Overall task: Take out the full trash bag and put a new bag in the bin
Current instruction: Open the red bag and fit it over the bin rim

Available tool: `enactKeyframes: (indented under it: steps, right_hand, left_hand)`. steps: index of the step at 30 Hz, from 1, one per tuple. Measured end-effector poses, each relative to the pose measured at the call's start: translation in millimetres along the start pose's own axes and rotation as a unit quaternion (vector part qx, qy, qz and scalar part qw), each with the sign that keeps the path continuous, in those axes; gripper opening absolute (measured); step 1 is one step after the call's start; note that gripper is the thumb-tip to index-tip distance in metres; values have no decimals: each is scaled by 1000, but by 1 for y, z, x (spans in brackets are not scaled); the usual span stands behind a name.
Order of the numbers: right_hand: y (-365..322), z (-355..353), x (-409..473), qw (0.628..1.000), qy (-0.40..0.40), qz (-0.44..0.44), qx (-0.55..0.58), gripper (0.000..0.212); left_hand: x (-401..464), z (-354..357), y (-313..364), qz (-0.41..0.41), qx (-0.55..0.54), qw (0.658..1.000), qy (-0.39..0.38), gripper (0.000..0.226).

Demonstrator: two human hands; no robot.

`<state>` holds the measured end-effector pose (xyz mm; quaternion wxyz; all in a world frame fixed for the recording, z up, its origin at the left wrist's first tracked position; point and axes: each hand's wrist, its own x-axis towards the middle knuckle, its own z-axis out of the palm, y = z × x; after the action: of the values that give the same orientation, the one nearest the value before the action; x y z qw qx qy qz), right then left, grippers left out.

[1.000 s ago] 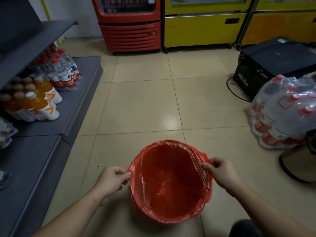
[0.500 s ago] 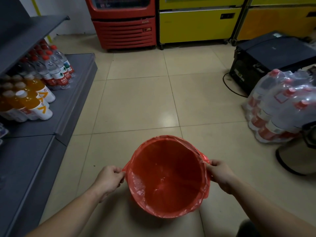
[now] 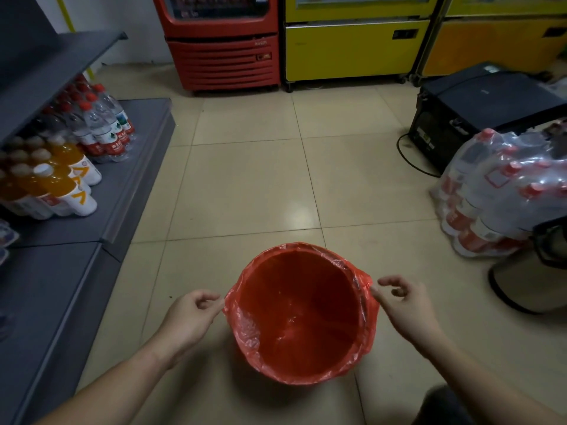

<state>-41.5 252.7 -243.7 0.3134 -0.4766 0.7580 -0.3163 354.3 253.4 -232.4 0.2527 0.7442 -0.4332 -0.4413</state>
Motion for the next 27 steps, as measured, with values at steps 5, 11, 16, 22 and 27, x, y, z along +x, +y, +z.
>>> enactKeyframes:
  steps: [5, 11, 16, 22, 27]
  right_hand:
    - [-9, 19, -32, 993, -17, 16, -116, 31]
    - [-12, 25, -40, 990, 25, 48, -133, 21]
    - [2, 25, -35, 998, 6, 56, 17, 24]
    - [17, 24, -34, 956, -70, 172, 225, 18]
    - [21, 30, -32, 922, -104, 228, 293, 27]
  left_hand:
    - [-20, 17, 5, -10, -4, 1000, -24, 14]
    - [-26, 23, 1, -17, -7, 999, -38, 7]
    - [-19, 20, -11, -29, -38, 999, -20, 11]
    - [-12, 22, -28, -81, -103, 991, -27, 13]
    - [-8, 29, -34, -86, -94, 992, -22, 13]
